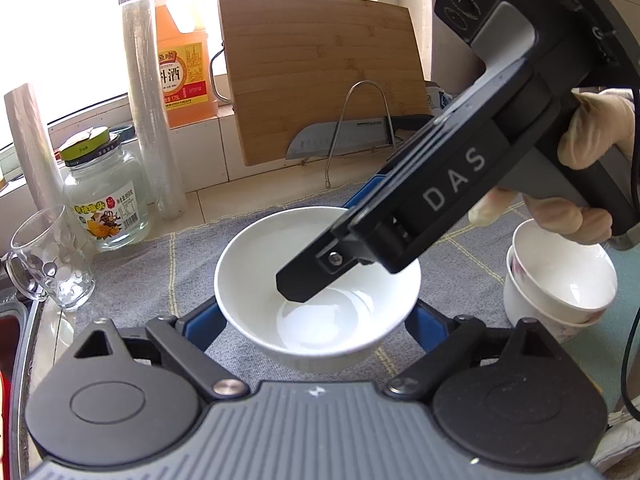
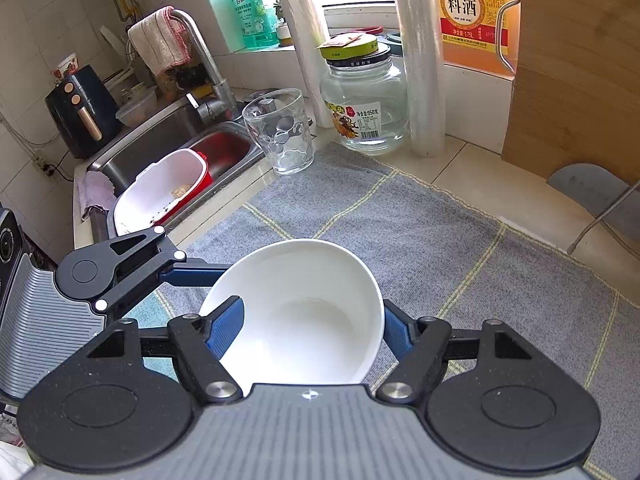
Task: Organize plates and bowls
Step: 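Lift the white bowl and carry it to the bowl pile with the right gripper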
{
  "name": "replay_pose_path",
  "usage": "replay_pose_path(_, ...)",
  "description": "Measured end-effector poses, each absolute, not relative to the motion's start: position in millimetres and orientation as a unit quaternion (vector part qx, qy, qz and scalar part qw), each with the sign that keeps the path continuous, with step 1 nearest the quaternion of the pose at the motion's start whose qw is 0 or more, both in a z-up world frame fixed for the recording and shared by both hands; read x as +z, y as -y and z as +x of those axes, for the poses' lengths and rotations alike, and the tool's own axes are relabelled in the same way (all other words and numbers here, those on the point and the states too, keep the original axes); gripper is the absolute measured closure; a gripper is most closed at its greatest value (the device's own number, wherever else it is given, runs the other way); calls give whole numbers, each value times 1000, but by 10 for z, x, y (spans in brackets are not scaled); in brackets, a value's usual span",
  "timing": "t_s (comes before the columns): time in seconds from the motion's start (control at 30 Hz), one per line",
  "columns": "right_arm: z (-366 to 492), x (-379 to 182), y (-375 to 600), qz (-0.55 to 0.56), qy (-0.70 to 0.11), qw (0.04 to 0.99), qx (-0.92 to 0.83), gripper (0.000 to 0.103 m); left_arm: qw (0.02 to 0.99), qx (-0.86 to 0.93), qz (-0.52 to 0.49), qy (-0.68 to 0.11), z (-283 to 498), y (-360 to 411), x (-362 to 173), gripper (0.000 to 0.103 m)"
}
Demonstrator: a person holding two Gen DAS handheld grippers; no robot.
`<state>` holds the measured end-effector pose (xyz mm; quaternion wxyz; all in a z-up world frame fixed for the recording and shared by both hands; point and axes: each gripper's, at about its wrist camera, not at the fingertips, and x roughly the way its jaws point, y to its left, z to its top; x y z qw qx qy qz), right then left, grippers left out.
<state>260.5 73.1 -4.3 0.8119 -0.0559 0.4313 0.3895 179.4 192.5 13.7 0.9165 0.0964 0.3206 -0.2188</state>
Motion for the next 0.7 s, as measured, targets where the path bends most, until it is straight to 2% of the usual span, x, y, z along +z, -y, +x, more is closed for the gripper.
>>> replay_pose_path(0.7,1928,190,-224,-39,-416,831,366,25,904,-256,119,-320,1318,-1527,397,8)
